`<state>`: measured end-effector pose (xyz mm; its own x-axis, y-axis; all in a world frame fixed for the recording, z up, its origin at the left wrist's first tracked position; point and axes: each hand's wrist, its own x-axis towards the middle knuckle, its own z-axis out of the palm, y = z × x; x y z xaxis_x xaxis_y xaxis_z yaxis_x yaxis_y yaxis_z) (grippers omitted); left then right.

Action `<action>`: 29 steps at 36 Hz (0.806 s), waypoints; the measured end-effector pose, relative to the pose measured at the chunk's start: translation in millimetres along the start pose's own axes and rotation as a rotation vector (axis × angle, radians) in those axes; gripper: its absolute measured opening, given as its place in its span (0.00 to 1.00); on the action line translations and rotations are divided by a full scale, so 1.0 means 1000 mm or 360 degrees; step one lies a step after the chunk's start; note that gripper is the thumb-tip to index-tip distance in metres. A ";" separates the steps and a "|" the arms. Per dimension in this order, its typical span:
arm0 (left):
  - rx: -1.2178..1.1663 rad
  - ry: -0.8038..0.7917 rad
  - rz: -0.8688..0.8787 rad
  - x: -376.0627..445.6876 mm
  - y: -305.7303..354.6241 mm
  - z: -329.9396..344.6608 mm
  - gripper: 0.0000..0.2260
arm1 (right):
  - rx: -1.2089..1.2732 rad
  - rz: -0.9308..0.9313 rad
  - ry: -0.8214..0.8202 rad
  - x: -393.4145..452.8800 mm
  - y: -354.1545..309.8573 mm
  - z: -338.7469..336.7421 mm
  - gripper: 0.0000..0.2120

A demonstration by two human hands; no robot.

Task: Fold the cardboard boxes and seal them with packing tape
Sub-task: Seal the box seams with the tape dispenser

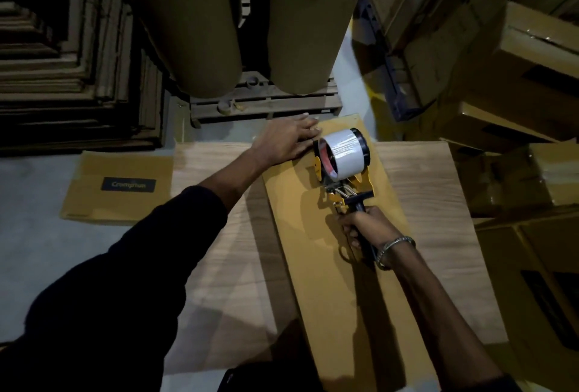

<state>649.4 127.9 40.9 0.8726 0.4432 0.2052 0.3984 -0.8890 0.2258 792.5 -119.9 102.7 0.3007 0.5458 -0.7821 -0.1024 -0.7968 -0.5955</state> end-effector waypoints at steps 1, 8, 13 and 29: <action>0.0023 -0.0003 0.0025 -0.002 0.004 0.000 0.20 | 0.0010 0.0003 0.0005 0.000 0.001 0.000 0.03; -0.0019 -0.0256 0.0027 -0.015 0.023 0.014 0.30 | 0.0021 0.0041 0.0021 0.004 0.001 -0.005 0.12; -0.0011 -0.0287 0.0034 -0.014 0.019 0.015 0.28 | -0.0022 0.0050 -0.0043 0.003 0.004 -0.009 0.09; -0.0203 -0.0271 0.0014 -0.034 0.050 0.019 0.24 | -0.0097 0.0087 0.0004 -0.013 0.017 -0.009 0.03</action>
<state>645.0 65.9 26.9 0.9154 0.4000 0.0459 0.3611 -0.8661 0.3457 795.4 -142.8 104.8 0.2984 0.5007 -0.8126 -0.0609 -0.8396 -0.5398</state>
